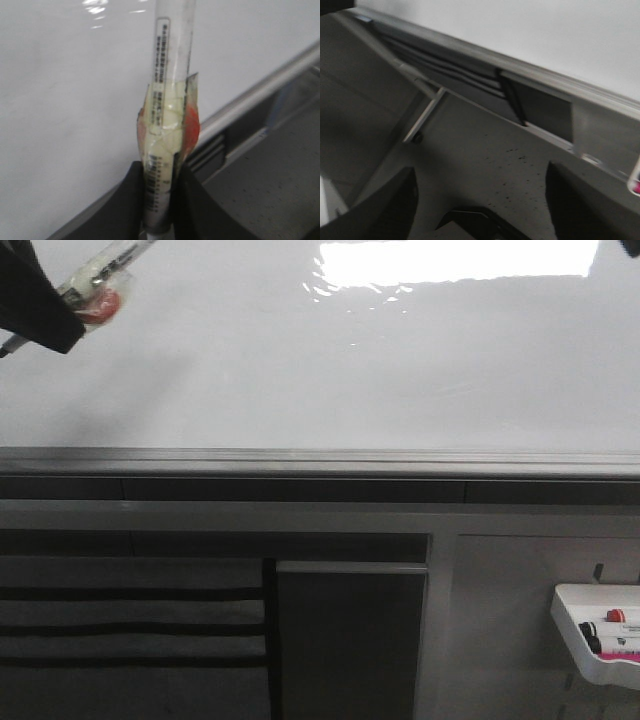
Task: Write number 3 on whiteboard
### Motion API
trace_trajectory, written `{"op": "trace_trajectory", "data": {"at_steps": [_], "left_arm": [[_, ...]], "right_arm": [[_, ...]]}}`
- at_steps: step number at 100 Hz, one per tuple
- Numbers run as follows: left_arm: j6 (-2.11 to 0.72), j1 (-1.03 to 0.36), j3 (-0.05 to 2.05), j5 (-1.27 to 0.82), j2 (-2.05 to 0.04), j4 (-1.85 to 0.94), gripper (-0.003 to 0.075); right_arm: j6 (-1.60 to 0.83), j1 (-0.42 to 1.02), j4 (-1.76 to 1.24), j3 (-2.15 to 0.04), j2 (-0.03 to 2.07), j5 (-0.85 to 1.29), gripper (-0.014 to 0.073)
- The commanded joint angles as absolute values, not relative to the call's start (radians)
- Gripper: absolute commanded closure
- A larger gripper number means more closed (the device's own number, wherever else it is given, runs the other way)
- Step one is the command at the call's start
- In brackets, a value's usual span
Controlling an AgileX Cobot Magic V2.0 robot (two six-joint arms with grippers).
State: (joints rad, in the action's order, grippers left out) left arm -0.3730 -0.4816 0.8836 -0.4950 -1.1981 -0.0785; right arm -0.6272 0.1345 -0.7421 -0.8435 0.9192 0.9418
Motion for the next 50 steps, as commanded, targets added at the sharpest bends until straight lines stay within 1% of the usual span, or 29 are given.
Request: {"op": "trace_trajectory", "data": {"at_steps": [1, 11, 20, 34, 50], "left_arm": [[-0.617, -0.527, 0.954, -0.585, -1.158, -0.297, 0.0741], [-0.876, -0.558, 0.987, -0.743, -1.157, -0.542, 0.0741], [-1.036, -0.579, 0.999, -0.86, -1.157, -0.685, 0.0741], [-1.155, -0.596, 0.999, -0.892, -1.157, -0.788, 0.0741], [-1.239, -0.599, 0.999, -0.901, -1.157, -0.859, 0.0741]], "right_arm": [[-0.784, 0.144, -0.885, -0.907, 0.975, 0.977, 0.0113], [-0.89, 0.17, -0.901, -0.958, 1.041, 1.033, 0.0113], [-0.99, 0.215, -0.913, -1.004, 1.09, 1.082, 0.0113], [-1.112, 0.297, -0.941, -1.067, 1.132, 1.131, 0.0113], [-1.181, 0.404, -0.958, -1.105, 1.155, 1.089, 0.0113]]}}
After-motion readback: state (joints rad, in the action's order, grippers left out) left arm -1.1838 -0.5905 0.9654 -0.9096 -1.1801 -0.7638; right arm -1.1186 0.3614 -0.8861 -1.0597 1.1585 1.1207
